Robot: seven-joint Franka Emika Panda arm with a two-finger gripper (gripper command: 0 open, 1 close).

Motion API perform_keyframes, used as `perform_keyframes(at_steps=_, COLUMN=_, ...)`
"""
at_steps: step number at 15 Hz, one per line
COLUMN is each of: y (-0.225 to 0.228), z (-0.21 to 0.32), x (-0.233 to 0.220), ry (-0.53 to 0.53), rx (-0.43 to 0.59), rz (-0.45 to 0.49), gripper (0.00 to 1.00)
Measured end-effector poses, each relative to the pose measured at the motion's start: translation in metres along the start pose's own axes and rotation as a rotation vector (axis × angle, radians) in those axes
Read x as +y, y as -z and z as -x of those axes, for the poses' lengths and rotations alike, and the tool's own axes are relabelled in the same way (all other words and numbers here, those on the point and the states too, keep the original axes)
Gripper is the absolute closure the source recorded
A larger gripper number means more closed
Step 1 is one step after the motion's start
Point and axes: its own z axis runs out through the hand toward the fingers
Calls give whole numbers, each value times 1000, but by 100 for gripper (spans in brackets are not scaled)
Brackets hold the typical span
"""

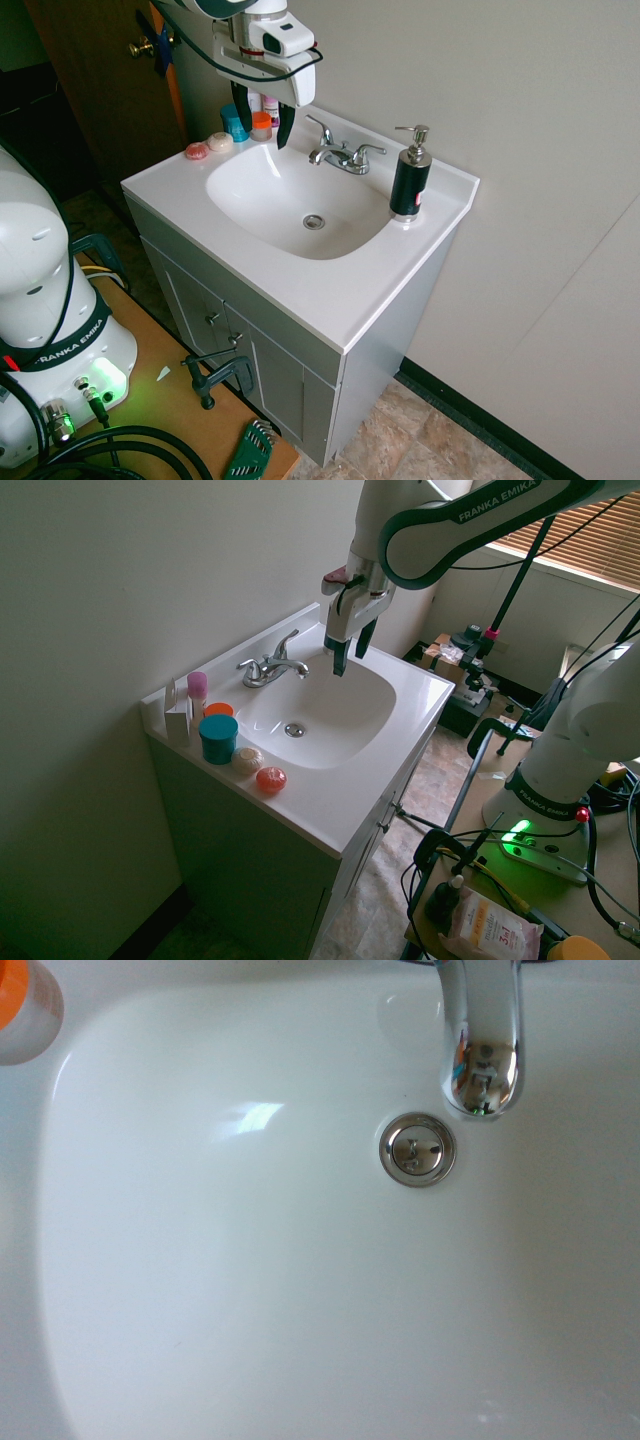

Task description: Press down on the sanitizer

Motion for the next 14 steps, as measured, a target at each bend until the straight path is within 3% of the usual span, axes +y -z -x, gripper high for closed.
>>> perform_keyframes(at_steps=6, y=19, z=-22, x=-9, ry=-29, rx=19, rz=-40, gripper=0)
perform_keyframes(at_steps=7, y=33, z=-38, x=-11, ry=-50, rx=36, rz=-63, gripper=100)
perform_keyframes(at_steps=11, y=98, z=-125, x=-1, ry=-168, rx=82, rz=-126, gripper=100)
perform_keyframes(at_steps=14, y=113, z=-174, x=11, ry=-236, rx=86, rz=-141, gripper=100)
